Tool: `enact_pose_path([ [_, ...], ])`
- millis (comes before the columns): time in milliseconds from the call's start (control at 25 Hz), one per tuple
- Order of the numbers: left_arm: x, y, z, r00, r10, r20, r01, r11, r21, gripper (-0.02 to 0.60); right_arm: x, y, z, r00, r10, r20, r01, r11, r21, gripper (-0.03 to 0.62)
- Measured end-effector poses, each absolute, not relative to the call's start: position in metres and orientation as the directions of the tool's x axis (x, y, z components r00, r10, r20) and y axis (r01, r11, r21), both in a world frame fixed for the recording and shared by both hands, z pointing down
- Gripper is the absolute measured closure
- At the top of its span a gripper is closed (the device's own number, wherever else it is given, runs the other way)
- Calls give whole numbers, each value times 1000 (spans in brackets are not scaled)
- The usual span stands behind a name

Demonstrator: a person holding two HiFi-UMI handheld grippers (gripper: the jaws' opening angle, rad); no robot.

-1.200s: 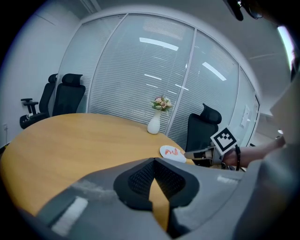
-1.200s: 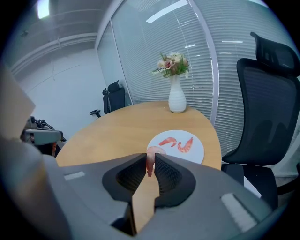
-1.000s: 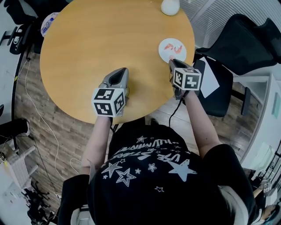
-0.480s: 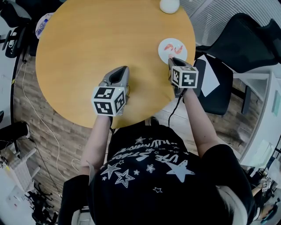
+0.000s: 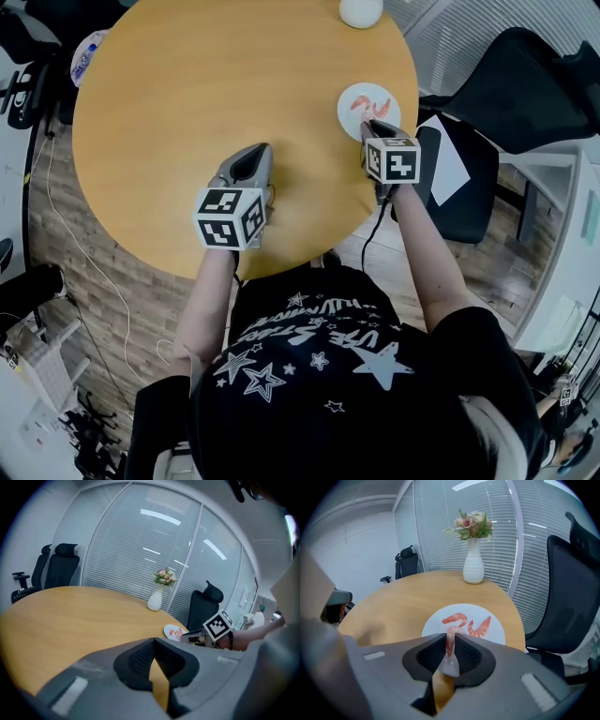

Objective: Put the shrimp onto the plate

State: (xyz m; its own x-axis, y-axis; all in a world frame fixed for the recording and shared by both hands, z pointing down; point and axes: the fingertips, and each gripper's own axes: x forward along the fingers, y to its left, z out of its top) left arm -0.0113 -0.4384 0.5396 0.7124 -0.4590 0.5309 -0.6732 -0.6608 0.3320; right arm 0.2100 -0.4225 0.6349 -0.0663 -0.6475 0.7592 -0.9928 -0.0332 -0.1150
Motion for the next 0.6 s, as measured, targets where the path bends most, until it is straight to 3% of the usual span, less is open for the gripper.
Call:
enact_pose_path([
  [600, -11, -441, 544, 708, -451, 543, -676, -655, 338, 580, 209, -425, 644, -53, -611, 790, -994, -43, -100, 533],
])
